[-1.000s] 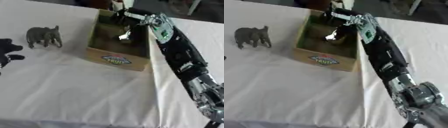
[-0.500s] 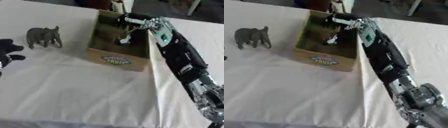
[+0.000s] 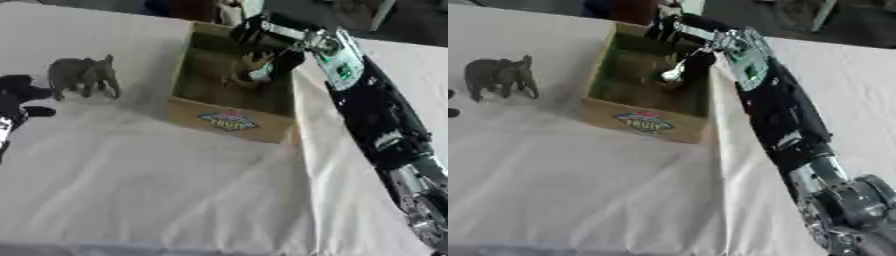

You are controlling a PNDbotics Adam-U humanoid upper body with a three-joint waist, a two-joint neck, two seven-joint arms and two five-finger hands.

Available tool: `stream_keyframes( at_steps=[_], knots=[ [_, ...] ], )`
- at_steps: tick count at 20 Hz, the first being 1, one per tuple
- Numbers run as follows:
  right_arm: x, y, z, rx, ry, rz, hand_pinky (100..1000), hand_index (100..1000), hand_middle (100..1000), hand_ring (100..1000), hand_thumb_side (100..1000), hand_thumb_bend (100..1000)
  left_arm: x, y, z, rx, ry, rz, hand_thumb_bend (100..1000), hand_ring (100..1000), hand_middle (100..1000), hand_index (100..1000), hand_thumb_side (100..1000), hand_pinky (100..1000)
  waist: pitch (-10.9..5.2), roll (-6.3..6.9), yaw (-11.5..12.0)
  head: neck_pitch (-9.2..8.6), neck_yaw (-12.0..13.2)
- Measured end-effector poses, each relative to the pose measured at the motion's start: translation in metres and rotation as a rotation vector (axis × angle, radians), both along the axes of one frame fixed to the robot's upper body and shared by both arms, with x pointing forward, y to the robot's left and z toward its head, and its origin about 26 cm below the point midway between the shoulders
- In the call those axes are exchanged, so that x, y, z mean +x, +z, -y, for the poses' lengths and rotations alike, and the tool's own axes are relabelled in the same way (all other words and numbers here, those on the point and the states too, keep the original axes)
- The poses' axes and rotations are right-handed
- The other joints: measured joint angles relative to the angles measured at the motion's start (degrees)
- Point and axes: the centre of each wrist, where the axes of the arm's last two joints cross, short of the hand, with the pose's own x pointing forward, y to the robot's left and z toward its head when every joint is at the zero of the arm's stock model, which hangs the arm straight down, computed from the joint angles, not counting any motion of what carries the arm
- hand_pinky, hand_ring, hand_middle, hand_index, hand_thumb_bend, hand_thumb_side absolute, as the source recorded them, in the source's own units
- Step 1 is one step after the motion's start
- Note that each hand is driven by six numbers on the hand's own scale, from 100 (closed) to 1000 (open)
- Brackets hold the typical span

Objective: Pick up objects on the table and place them in the box.

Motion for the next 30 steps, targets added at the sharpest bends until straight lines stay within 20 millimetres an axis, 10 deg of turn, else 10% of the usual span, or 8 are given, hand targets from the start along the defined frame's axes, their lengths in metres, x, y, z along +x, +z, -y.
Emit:
stream_keyframes(
  at_steps=[11, 24, 30],
  knots=[
    [-0.037, 0.011, 0.064, 0.177, 0.004, 0.198, 610, 804, 645, 640, 100, 144, -0.007, 0.016, -0.045, 0.173, 0.164, 0.09, 100, 796, 651, 788, 258, 712, -0.47, 1.52, -4.79, 0.18, 3.11],
    [-0.088, -0.001, 0.117, 0.275, 0.048, 0.327, 599, 794, 620, 620, 100, 133, 0.013, 0.046, -0.121, 0.577, 0.34, 0.177, 104, 833, 726, 816, 277, 773, -0.76, 3.13, -9.54, 0.2, 4.83],
    [-0.1, -0.002, 0.123, 0.339, 0.108, 0.363, 595, 790, 612, 613, 100, 129, 0.027, 0.075, -0.153, 0.803, 0.406, 0.144, 312, 842, 748, 828, 367, 787, -0.84, 2.97, -12.06, 0.24, 5.89]
  ],
)
